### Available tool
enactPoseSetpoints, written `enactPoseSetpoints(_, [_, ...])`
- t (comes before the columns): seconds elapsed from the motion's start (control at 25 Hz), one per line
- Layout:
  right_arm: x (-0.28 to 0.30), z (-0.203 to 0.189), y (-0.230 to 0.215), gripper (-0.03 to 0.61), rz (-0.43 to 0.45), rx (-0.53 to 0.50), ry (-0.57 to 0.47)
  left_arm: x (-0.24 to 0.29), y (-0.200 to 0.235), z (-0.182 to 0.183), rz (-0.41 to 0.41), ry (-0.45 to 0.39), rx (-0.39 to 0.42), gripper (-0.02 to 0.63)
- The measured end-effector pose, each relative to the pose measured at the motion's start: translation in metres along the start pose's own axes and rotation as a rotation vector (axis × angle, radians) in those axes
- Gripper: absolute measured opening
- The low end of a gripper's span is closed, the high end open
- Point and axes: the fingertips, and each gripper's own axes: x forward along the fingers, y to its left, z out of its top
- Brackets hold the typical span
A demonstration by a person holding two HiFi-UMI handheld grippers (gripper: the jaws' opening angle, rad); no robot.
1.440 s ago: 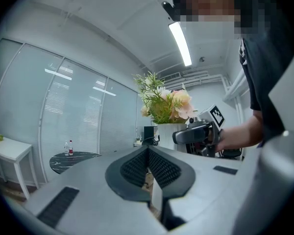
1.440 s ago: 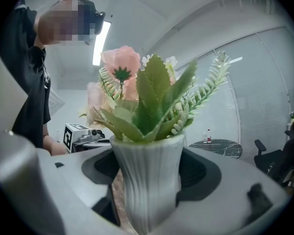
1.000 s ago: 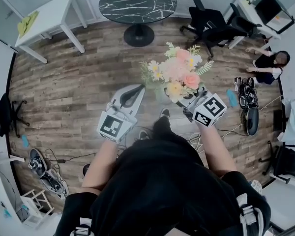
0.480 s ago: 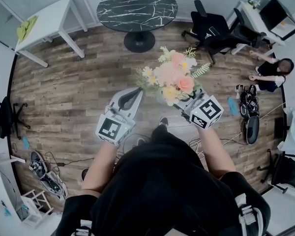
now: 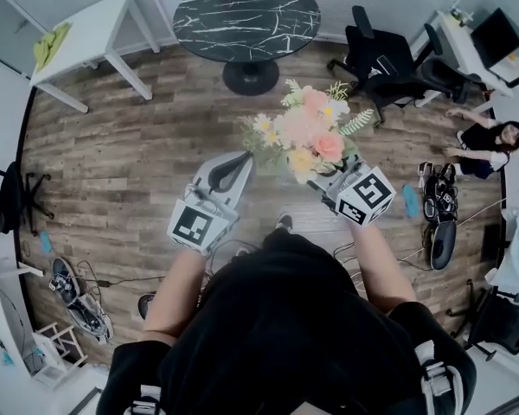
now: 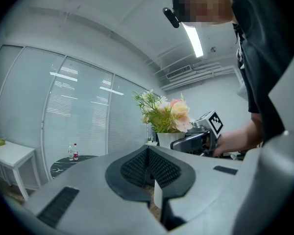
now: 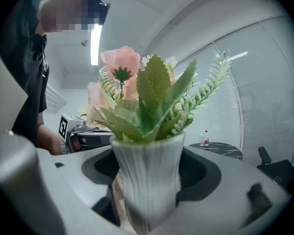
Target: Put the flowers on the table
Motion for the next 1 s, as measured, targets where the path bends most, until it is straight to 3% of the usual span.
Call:
enactPoseSetpoints(0.36, [0.003, 0.001, -0.066, 0.359, 0.041, 0.018, 0.012, 0.059, 0.011, 0.003, 0.045, 0.019, -0.002, 0.012])
enactPoseSetpoints(0.68, [0.003, -0.007, -0.079, 0.359, 0.064, 0.016, 0.010, 0.068, 0.006, -0.002, 0.062, 0.025, 0.008, 0.012])
enactPoseSetpoints(1.0, [0.035, -0.005, -0.113, 0.359, 0.036, 0.029, 0.019, 0.094, 0.049, -0.008, 0.057, 0.055, 0.002, 0.012])
